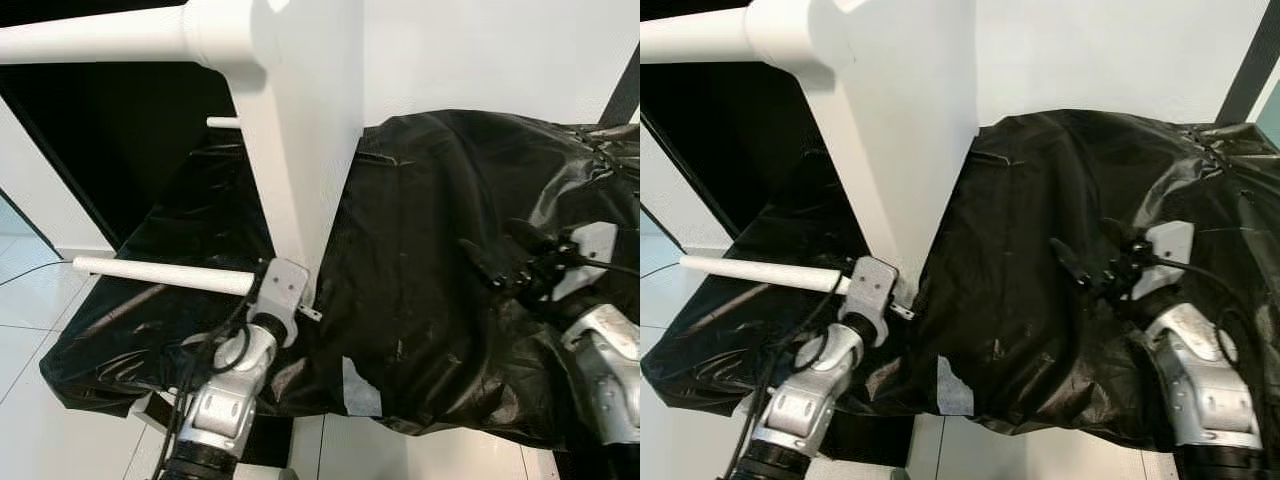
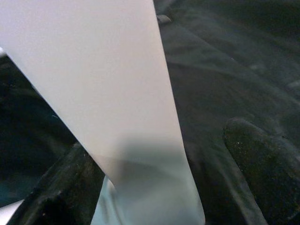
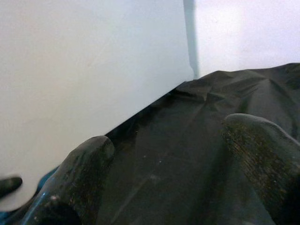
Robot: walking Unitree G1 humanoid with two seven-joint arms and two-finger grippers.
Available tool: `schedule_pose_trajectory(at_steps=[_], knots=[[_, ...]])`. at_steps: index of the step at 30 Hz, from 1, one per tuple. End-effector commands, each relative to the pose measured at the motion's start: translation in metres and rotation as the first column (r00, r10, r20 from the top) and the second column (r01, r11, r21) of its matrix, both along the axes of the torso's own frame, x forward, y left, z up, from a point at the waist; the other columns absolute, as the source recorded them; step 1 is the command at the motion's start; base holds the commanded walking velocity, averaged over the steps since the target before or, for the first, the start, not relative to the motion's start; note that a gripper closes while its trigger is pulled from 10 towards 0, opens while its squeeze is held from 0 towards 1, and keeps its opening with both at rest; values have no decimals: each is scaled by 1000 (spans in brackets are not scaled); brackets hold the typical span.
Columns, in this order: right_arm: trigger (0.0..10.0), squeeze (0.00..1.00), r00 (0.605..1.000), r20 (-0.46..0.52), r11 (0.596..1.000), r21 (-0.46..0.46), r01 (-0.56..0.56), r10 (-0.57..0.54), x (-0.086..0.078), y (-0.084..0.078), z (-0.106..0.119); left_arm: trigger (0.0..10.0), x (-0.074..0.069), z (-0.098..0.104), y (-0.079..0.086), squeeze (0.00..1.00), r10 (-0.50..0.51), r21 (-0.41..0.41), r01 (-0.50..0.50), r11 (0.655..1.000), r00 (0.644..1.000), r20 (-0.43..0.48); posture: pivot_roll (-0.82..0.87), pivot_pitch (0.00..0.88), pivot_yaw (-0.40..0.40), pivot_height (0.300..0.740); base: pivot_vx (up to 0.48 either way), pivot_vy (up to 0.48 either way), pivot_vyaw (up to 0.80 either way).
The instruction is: Building children table
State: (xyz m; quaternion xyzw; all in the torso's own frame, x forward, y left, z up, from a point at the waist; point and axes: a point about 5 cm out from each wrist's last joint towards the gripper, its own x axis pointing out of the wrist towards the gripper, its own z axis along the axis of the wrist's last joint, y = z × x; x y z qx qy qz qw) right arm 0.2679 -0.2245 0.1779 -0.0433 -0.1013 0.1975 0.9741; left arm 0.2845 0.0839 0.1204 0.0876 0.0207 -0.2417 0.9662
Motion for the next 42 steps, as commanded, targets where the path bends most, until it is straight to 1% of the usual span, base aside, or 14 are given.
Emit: schedule_pose_trajectory(at_steps=[1,3,11,13,16,22,23,25,26,28,31,36,40,42], knots=[[10000,0,1000,10,1000,-14,-1,1,2,4,0,10000,1,-3,-3,0,-14,14,14,1000,1000,-6,-29,0,53,740,0,0,0],[10000,0,1000,16,1000,2,23,-23,4,17,-5,10000,6,1,-1,0,22,0,-22,1000,999,23,-28,0,54,740,0,0,0],[10000,0,1000,-9,999,30,-12,12,5,40,-15,10000,15,5,0,0,68,-41,-66,997,996,64,-15,0,46,740,0,0,0],[10000,0,1000,-15,999,36,-15,16,6,43,-17,10000,14,5,-4,0,52,-62,-48,997,997,64,-14,0,43,740,0,0,0],[10000,0,1000,-13,999,39,-15,16,6,45,-17,10000,12,4,-7,0,36,-47,-33,998,996,76,-14,0,42,740,0,0,0],[10000,0,1000,-17,999,35,-17,17,6,50,-20,10000,2,-1,-12,0,-14,-71,18,997,998,64,-14,0,38,740,0,0,0],[10000,0,1000,-17,999,36,-10,11,6,51,-20,10000,-4,-3,-10,0,-35,-76,40,996,997,66,-13,0,35,740,0,0,0],[10000,0,1000,-21,999,39,-1,2,7,53,-21,10000,-6,-5,-6,0,-42,-63,46,997,997,67,-11,0,34,740,0,0,0],[10000,0,1000,-21,999,39,-1,2,7,53,-21,10000,-6,-5,-6,0,-42,-63,46,997,997,67,-11,0,34,740,0,0,0],[10000,0,999,-36,1000,22,-4,5,7,58,-27,10000,-6,-5,4,0,-33,-49,36,998,997,68,2,0,25,740,0,0,0],[10000,0,999,-39,1000,22,-1,2,8,59,-28,10000,-5,-5,7,0,-29,-47,32,998,997,69,6,0,22,740,0,0,0],[10000,0,998,-53,1000,2,23,-23,12,62,-31,10000,-3,-1,19,0,-34,-13,36,999,995,92,11,0,15,740,0,0,0],[10000,0,997,-68,999,-14,41,-41,15,61,-34,10000,-4,3,25,0,-48,-14,50,999,994,97,20,0,8,740,0,0,0],[10000,0,993,-88,996,-33,77,-80,18,59,-37,10000,-9,9,31,0,-88,0,88,996,990,114,26,0,4,740,0,0,0]])
